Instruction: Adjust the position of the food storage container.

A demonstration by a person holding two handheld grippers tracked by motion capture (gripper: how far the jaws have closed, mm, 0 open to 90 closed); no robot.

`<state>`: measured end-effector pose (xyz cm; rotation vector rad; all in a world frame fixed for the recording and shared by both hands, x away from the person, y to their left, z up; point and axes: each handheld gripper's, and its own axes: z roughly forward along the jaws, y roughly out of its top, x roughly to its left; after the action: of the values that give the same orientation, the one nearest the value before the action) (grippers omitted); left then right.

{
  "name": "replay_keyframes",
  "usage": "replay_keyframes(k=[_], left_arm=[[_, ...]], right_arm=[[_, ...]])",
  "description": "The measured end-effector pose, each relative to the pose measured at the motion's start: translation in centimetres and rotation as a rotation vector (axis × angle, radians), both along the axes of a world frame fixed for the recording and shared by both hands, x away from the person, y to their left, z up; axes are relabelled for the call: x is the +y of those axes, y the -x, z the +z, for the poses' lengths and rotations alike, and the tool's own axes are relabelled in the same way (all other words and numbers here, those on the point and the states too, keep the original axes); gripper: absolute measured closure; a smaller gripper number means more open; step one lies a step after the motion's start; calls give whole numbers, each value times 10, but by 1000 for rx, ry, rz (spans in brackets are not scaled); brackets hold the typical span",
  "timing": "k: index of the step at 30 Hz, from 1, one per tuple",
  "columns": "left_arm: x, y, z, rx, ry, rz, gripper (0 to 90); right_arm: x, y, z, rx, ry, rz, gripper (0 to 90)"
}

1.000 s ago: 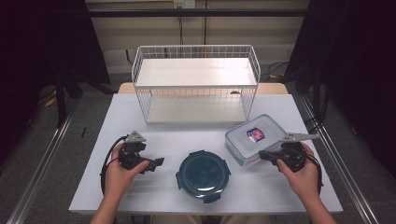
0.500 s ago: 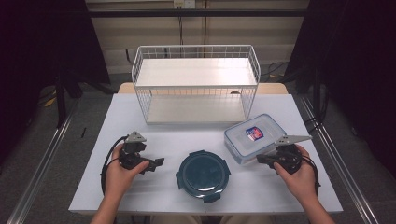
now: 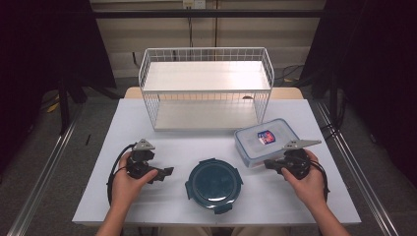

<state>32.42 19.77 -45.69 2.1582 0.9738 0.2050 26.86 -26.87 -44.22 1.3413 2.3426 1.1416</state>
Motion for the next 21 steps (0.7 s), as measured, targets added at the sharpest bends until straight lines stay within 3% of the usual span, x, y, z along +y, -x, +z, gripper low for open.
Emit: replay_keyframes(k=[2,7,14,15,21], left_arm=[[1,0,0,4,-2,-5,39],[1,0,0,5,-4,3,39],[-2,-1,0,7,1,-5,39],[-3,-2,-1,14,10,-3,39],[-4,-3,-2,23,-1,-11,39]], right_arm=[[-4,1,0,-4,8,-6,900],[-34,5,-1,-5,25,-90,900],[-51,3,-1,-17,46,-147,900],[-56,2,-1,-28,66,-165,900],[-74,-4,-4,-31,83,-219,900]])
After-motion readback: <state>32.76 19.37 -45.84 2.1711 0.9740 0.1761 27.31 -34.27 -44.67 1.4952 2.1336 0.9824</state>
